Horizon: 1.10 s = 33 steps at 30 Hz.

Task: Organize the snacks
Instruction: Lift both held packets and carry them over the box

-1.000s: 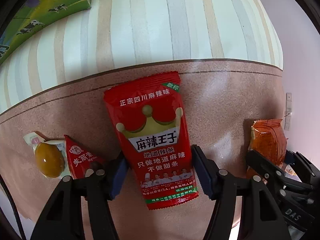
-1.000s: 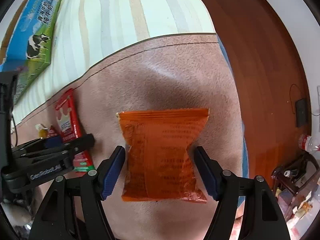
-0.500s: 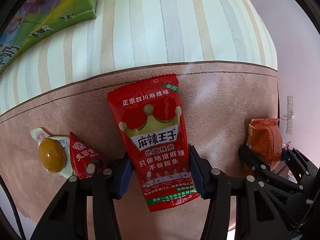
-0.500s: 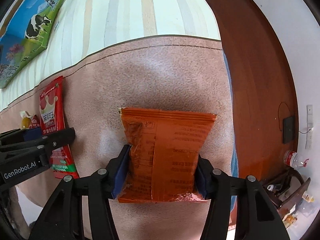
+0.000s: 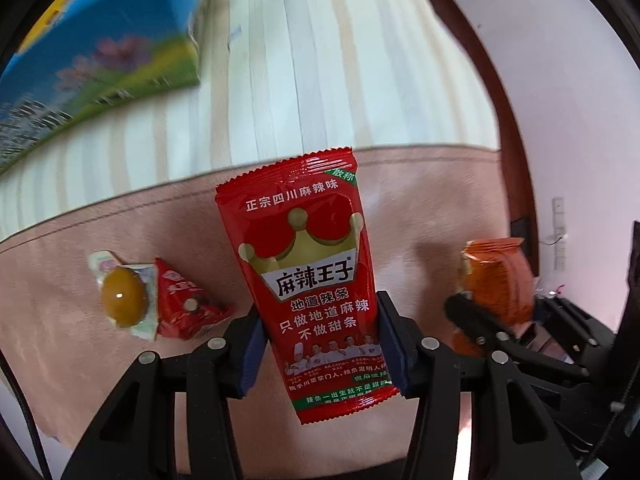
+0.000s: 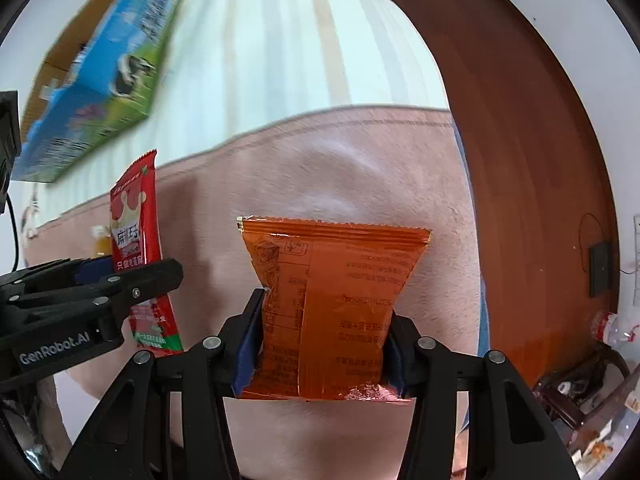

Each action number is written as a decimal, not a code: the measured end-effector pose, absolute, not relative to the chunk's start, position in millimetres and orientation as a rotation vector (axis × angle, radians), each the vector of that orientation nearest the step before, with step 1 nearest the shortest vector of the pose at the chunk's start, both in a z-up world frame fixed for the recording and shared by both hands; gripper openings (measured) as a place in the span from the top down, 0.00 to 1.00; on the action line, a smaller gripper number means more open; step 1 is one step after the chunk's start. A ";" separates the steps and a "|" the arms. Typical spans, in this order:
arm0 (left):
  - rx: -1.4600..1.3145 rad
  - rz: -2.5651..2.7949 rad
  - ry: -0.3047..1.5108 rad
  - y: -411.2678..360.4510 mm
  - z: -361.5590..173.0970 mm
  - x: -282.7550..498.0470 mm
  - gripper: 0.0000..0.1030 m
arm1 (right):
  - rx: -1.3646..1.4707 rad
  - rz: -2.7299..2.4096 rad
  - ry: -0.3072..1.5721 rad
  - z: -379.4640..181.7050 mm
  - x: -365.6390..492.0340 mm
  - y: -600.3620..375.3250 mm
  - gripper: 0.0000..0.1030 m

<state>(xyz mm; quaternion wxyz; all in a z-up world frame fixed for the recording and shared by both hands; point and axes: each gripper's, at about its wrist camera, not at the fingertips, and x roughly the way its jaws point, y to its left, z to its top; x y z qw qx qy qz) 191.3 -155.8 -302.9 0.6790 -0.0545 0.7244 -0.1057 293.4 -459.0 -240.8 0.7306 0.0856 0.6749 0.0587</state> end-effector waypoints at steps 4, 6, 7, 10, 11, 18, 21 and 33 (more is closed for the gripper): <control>-0.173 -0.267 1.572 -139.3 -264.2 191.7 0.54 | 0.228 0.179 1.432 -209.2 297.6 -452.0 0.48; -0.191 -0.272 1.545 -124.9 -248.8 194.6 0.54 | 0.247 0.205 1.400 -187.7 304.7 -448.9 0.48; -0.204 -0.274 1.532 -117.8 -239.7 196.6 0.54 | 0.258 0.222 1.386 -180.1 308.6 -444.7 0.48; -0.230 -0.260 1.481 -88.3 -209.7 207.3 0.54 | 0.270 0.268 1.339 -150.1 321.8 -433.4 0.48; -0.242 -0.250 1.460 -73.8 -199.0 214.7 0.54 | 0.272 0.287 1.325 -141.5 329.8 -424.2 0.48; -0.221 -0.146 1.347 21.6 -150.3 265.2 0.54 | 0.253 0.380 1.234 -94.0 388.8 -338.8 0.48; -0.201 -0.088 1.327 60.3 -145.5 287.8 0.54 | 0.239 0.404 1.210 -87.7 418.2 -283.7 0.48; -0.131 0.074 1.424 176.0 -198.3 354.7 0.52 | 0.136 0.381 1.244 -115.5 548.0 -148.8 0.48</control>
